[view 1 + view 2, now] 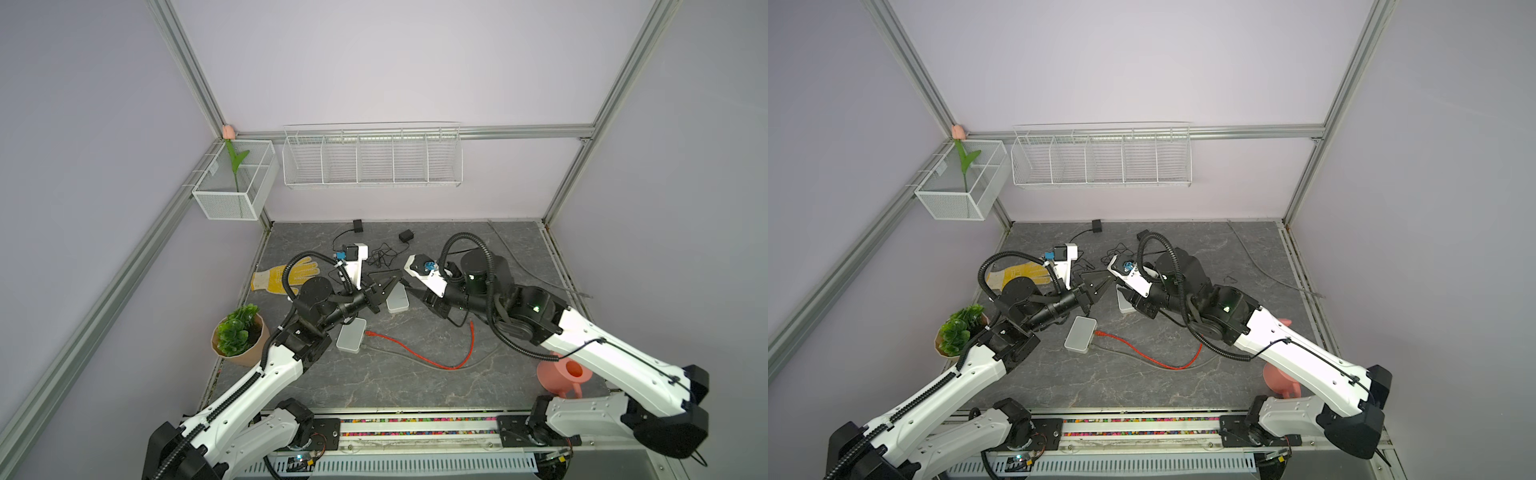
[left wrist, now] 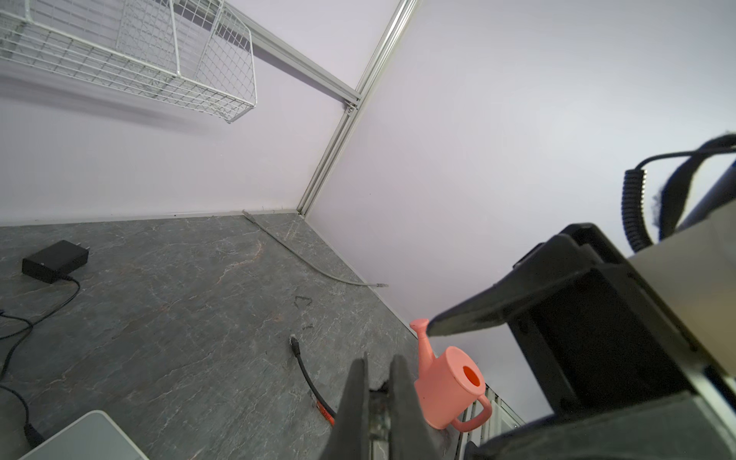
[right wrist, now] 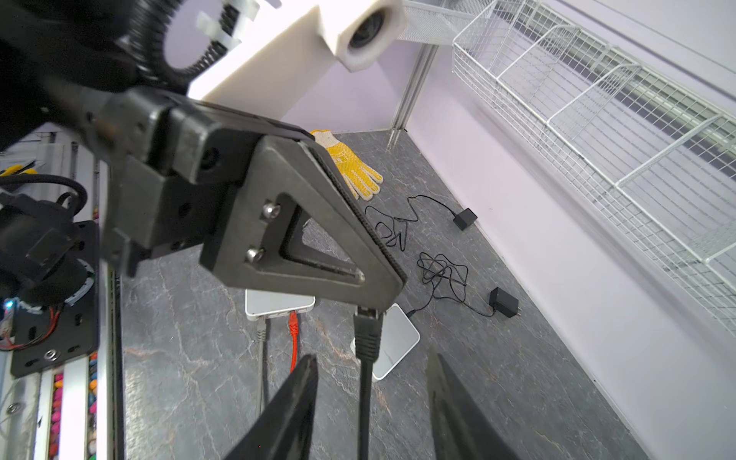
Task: Insert the plug into the switch port
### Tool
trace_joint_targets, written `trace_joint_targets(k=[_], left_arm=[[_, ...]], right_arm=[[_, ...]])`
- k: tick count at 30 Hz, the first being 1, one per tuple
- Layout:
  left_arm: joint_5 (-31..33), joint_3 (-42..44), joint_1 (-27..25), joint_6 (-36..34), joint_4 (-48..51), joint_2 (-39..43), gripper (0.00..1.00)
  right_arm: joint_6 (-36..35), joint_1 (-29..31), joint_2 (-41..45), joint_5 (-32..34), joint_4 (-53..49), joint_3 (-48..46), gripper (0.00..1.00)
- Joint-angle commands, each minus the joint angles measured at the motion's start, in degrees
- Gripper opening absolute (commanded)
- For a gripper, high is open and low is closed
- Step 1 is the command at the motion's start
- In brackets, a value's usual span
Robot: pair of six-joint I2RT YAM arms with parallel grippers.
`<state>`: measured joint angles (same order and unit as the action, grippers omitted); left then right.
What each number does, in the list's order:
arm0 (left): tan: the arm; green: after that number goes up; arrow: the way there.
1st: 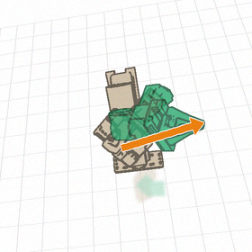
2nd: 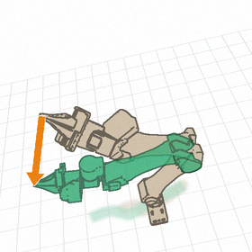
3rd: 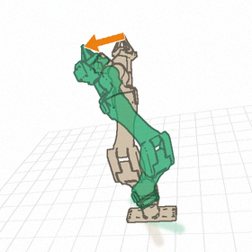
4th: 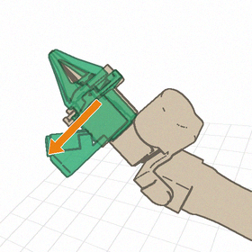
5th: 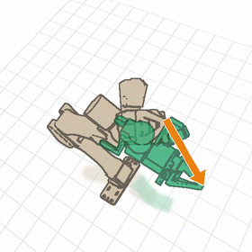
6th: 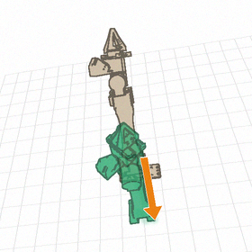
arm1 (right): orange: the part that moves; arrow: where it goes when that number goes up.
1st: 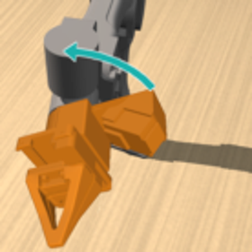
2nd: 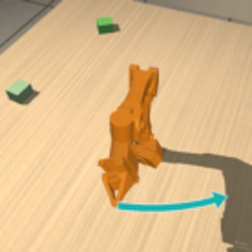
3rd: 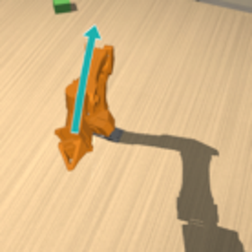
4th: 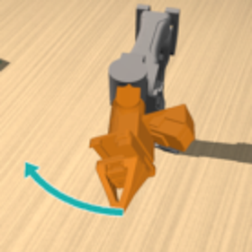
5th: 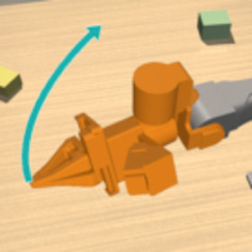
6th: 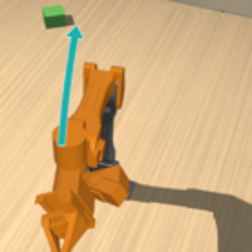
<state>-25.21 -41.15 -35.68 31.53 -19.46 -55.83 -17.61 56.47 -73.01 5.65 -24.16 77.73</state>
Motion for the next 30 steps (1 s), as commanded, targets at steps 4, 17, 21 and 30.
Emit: trace_joint_targets(k=[4, 17, 21, 30], left_arm=[[3.09, 0.2, -0.28, 2.53, -1.83, 0.73, 0.0], [5.01, 0.45, -0.3, 2.55, -0.75, 1.72, 0.0], [4.83, 0.54, -0.29, 2.57, -0.75, 1.66, 0.0], [4.7, 0.85, -0.28, 1.87, 0.05, 1.36, 0.0]], right_arm=[[-0.61, 0.75, -1.16, 5.01, 5.15, -0.34, 0.46], [-0.81, 0.77, -5.86, 3.49, 3.59, 1.83, 0.45], [-0.93, 0.66, -6.09, 3.66, 4.54, 1.83, 0.23], [-0.86, 0.64, -5.91, 3.97, 5.35, 1.19, 0.09]])
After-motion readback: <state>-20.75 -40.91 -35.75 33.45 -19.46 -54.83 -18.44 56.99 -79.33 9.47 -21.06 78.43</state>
